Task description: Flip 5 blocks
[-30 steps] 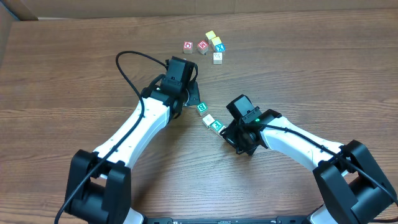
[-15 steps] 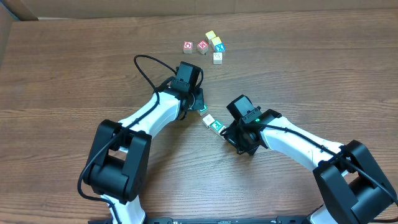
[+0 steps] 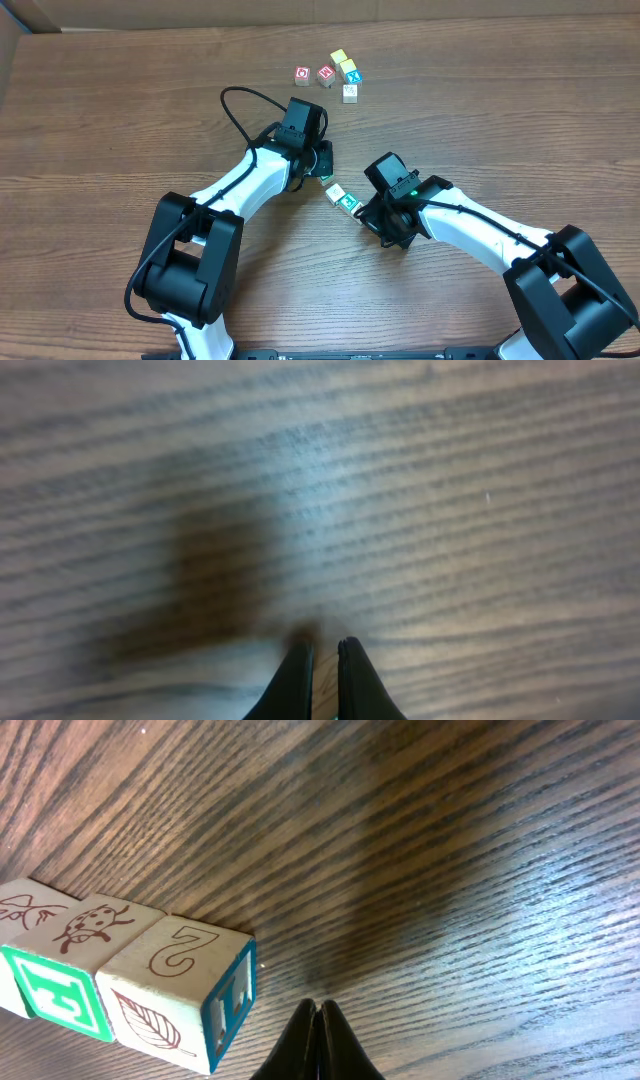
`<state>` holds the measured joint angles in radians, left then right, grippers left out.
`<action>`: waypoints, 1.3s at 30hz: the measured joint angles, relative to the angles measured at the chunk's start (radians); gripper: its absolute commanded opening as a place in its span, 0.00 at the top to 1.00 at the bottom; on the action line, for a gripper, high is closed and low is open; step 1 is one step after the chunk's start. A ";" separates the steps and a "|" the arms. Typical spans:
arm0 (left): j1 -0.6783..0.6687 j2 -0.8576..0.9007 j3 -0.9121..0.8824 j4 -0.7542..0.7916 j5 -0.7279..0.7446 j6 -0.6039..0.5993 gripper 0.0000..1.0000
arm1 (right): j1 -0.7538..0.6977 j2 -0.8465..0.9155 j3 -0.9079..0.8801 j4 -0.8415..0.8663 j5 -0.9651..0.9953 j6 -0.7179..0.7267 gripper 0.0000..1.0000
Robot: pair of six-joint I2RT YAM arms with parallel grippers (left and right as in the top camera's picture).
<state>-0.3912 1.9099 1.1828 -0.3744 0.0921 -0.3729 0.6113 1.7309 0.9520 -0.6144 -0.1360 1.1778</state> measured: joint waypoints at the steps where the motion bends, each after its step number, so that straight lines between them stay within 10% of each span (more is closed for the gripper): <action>1: 0.000 0.000 0.000 -0.007 0.010 0.003 0.96 | 0.000 0.000 0.000 0.000 0.002 0.000 0.96; 39: 0.000 0.000 0.000 -0.155 -0.008 -0.302 0.96 | 0.006 0.000 0.000 0.001 -0.006 0.000 0.96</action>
<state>-0.3908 1.9099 1.1831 -0.5293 0.0837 -0.6750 0.6170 1.7309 0.9520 -0.6136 -0.1425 1.1774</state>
